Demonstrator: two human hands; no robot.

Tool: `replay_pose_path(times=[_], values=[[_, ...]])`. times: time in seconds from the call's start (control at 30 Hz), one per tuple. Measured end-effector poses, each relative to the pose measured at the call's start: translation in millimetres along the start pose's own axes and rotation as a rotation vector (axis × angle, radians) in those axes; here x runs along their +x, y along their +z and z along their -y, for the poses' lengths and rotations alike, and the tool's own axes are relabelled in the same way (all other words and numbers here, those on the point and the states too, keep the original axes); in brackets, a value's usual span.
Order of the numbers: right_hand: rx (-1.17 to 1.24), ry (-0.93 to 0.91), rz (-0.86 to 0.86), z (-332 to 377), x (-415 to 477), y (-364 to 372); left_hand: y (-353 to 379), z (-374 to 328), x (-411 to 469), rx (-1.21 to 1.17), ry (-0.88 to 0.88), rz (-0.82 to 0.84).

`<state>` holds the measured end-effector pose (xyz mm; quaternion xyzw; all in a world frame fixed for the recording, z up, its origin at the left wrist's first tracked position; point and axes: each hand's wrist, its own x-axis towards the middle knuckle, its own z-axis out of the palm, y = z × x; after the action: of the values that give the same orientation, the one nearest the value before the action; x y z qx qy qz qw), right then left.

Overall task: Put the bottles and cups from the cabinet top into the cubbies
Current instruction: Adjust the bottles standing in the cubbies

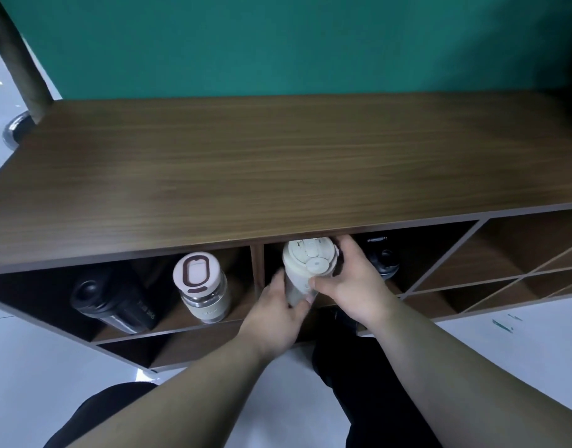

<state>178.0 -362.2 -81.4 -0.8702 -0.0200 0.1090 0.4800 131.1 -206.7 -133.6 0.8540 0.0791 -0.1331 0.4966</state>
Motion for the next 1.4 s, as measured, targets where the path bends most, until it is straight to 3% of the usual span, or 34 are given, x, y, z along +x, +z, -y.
replay_pose_path(times=[0.17, 0.27, 0.37, 0.43, 0.57, 0.7, 1.03, 1.4], values=[[-0.286, -0.157, -0.122, 23.9, -59.8, 13.7, -18.9, 47.0, -25.1, 0.254, -0.137, 0.222], [-0.29, -0.238, -0.013, 42.4, -89.0, 43.7, -48.6, 73.7, -38.8, 0.325, -0.185, 0.177], [-0.228, -0.16, 0.232, 51.9, -89.6, 78.4, -76.7, 95.2, -47.0, 0.318, -0.241, 0.074], [-0.224, -0.13, 0.307, 56.0, -75.2, 99.4, -87.0, 109.5, -46.8, 0.27, -0.294, -0.031], [-0.206, -0.105, 0.254, 70.9, -44.9, 131.7, -90.9, 127.4, -38.0, 0.089, -0.33, -0.21], [-0.168, -0.047, 0.22, 76.3, -25.0, 149.7, -86.2, 121.7, -29.4, -0.025, -0.33, -0.273], [-0.124, 0.013, 0.184, 76.8, 8.0, 171.5, -86.2, 133.6, -10.6, -0.089, -0.193, -0.296], [-0.123, 0.026, 0.165, 72.8, 8.4, 176.1, -83.3, 139.2, -9.9, -0.109, -0.201, -0.275]])
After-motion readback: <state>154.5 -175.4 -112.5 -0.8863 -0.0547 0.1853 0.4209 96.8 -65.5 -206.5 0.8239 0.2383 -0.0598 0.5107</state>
